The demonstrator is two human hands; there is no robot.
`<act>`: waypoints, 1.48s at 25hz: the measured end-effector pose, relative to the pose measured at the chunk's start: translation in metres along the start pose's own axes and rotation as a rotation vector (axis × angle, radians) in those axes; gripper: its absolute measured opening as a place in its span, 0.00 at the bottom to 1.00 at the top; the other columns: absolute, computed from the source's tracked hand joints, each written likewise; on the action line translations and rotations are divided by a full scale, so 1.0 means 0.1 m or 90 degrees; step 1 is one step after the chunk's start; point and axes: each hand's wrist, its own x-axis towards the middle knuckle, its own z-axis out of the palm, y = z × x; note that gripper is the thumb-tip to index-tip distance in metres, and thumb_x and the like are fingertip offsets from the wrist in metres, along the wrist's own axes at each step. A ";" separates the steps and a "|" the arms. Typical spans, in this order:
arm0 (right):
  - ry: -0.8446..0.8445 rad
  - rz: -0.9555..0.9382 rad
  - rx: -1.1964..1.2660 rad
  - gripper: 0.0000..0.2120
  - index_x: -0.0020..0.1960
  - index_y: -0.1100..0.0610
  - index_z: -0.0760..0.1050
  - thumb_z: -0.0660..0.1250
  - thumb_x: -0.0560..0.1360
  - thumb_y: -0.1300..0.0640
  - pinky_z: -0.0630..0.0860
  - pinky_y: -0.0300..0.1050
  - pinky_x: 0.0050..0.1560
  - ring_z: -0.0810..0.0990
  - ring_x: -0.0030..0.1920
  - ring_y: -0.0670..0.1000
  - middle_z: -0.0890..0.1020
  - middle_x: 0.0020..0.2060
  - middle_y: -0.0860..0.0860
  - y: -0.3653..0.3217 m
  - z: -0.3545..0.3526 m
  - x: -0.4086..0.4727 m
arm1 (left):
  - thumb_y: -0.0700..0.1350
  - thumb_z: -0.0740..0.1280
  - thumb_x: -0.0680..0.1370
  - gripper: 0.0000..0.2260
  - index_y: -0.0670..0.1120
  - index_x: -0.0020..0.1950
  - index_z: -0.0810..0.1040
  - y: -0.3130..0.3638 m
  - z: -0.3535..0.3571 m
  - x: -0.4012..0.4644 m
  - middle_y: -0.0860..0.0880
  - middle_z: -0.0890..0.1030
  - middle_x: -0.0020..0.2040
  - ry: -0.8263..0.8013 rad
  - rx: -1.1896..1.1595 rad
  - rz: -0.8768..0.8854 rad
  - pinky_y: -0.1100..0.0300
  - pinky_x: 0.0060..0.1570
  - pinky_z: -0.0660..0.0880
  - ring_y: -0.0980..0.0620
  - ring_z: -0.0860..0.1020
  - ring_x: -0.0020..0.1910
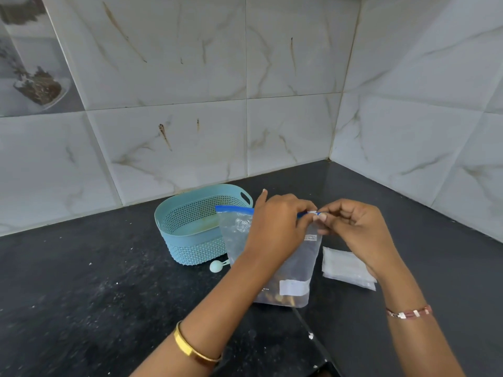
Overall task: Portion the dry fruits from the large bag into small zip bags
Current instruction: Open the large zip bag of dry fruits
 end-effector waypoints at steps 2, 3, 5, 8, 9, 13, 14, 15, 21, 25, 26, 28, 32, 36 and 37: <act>0.034 -0.011 0.002 0.07 0.39 0.58 0.80 0.67 0.72 0.67 0.79 0.35 0.37 0.82 0.32 0.45 0.83 0.36 0.55 0.01 0.04 0.02 | 0.48 0.66 0.76 0.06 0.50 0.49 0.83 -0.03 -0.02 0.02 0.50 0.82 0.44 0.008 0.010 -0.011 0.47 0.71 0.57 0.50 0.78 0.46; 0.058 -0.015 0.002 0.08 0.38 0.57 0.79 0.67 0.72 0.67 0.78 0.34 0.36 0.81 0.31 0.45 0.83 0.35 0.54 0.03 0.05 0.03 | 0.48 0.67 0.76 0.06 0.50 0.48 0.83 -0.05 -0.05 0.04 0.50 0.82 0.44 0.015 0.019 -0.019 0.47 0.70 0.58 0.50 0.78 0.46; 0.115 -0.011 -0.002 0.09 0.38 0.55 0.79 0.67 0.73 0.66 0.79 0.36 0.38 0.83 0.32 0.47 0.83 0.35 0.53 0.08 0.04 0.08 | 0.47 0.67 0.76 0.06 0.50 0.47 0.83 -0.14 -0.14 0.05 0.50 0.82 0.44 0.024 0.039 -0.045 0.48 0.67 0.62 0.50 0.78 0.45; 0.170 0.007 0.024 0.09 0.38 0.53 0.78 0.67 0.73 0.65 0.80 0.36 0.39 0.83 0.32 0.47 0.83 0.34 0.53 0.17 -0.02 0.19 | 0.46 0.67 0.75 0.06 0.48 0.47 0.83 -0.35 -0.35 0.01 0.49 0.84 0.46 0.043 0.054 -0.114 0.51 0.57 0.70 0.47 0.79 0.46; 0.183 0.010 0.041 0.09 0.38 0.54 0.78 0.67 0.73 0.65 0.80 0.35 0.39 0.82 0.31 0.45 0.82 0.34 0.54 0.20 -0.02 0.24 | 0.46 0.68 0.75 0.06 0.48 0.48 0.83 -0.41 -0.42 -0.02 0.49 0.84 0.47 0.051 0.055 -0.144 0.52 0.54 0.72 0.47 0.80 0.47; 0.198 0.003 0.043 0.10 0.38 0.53 0.78 0.67 0.74 0.65 0.80 0.35 0.40 0.81 0.30 0.43 0.82 0.34 0.55 0.27 0.03 0.48 | 0.47 0.69 0.75 0.03 0.50 0.44 0.82 -0.49 -0.62 -0.16 0.56 0.80 0.41 0.014 0.026 -0.219 0.60 0.47 0.71 0.56 0.76 0.43; 0.190 -0.003 0.038 0.10 0.38 0.53 0.78 0.67 0.74 0.65 0.80 0.36 0.41 0.81 0.30 0.43 0.82 0.35 0.55 0.28 0.07 0.53 | 0.46 0.69 0.74 0.02 0.51 0.42 0.81 -0.46 -0.65 -0.19 0.58 0.79 0.39 -0.014 0.007 -0.218 0.62 0.47 0.70 0.58 0.76 0.43; 0.180 -0.011 0.037 0.10 0.38 0.53 0.78 0.67 0.74 0.65 0.80 0.38 0.41 0.81 0.30 0.44 0.82 0.35 0.55 0.27 0.10 0.58 | 0.46 0.69 0.74 0.04 0.52 0.39 0.79 -0.43 -0.67 -0.23 0.58 0.79 0.38 -0.047 -0.017 -0.213 0.62 0.47 0.70 0.58 0.77 0.42; 0.129 -0.012 0.032 0.06 0.48 0.53 0.79 0.67 0.74 0.62 0.80 0.46 0.49 0.82 0.37 0.48 0.83 0.42 0.55 0.25 0.27 0.68 | 0.51 0.68 0.74 0.11 0.50 0.33 0.77 -0.36 -0.60 -0.13 0.48 0.82 0.35 -0.137 -0.152 -0.203 0.58 0.41 0.74 0.53 0.78 0.34; 0.235 0.013 -0.034 0.16 0.61 0.54 0.73 0.67 0.74 0.55 0.72 0.30 0.44 0.78 0.45 0.44 0.77 0.53 0.50 0.15 0.35 0.45 | 0.51 0.69 0.73 0.08 0.48 0.46 0.76 -0.30 -0.43 0.08 0.55 0.76 0.30 -0.167 -0.140 -0.239 0.69 0.29 0.68 0.61 0.73 0.26; 0.262 0.021 -0.036 0.15 0.59 0.54 0.73 0.68 0.73 0.52 0.72 0.31 0.43 0.78 0.45 0.46 0.77 0.52 0.51 0.11 0.37 0.35 | 0.52 0.70 0.73 0.10 0.48 0.48 0.77 -0.29 -0.38 0.12 0.55 0.75 0.29 -0.181 -0.118 -0.235 0.70 0.27 0.67 0.60 0.73 0.26; 0.260 0.057 -0.020 0.13 0.47 0.55 0.73 0.68 0.71 0.47 0.78 0.44 0.38 0.79 0.37 0.51 0.79 0.42 0.54 0.02 0.39 0.15 | 0.52 0.70 0.72 0.10 0.46 0.46 0.80 -0.28 -0.32 0.19 0.55 0.74 0.28 -0.189 -0.065 -0.222 0.68 0.27 0.66 0.56 0.74 0.28; 0.048 0.222 -0.003 0.21 0.35 0.63 0.72 0.68 0.71 0.45 0.71 0.41 0.22 0.72 0.21 0.51 0.74 0.23 0.55 -0.09 0.45 0.00 | 0.45 0.68 0.72 0.09 0.39 0.39 0.81 -0.32 -0.23 0.26 0.50 0.75 0.29 -0.184 -0.059 -0.239 0.65 0.28 0.66 0.55 0.71 0.28; -0.011 0.277 0.052 0.09 0.40 0.66 0.75 0.64 0.75 0.60 0.71 0.39 0.22 0.73 0.21 0.50 0.77 0.25 0.56 -0.06 0.48 0.02 | 0.42 0.68 0.74 0.08 0.41 0.35 0.79 -0.36 -0.17 0.18 0.46 0.76 0.31 -0.185 -0.274 -0.330 0.70 0.20 0.66 0.59 0.69 0.21; -0.016 0.285 0.079 0.08 0.41 0.67 0.77 0.63 0.75 0.62 0.73 0.39 0.23 0.74 0.22 0.49 0.79 0.27 0.57 -0.05 0.47 0.02 | 0.42 0.68 0.75 0.10 0.43 0.34 0.77 -0.37 -0.15 0.15 0.46 0.76 0.31 -0.181 -0.365 -0.366 0.69 0.20 0.68 0.60 0.69 0.20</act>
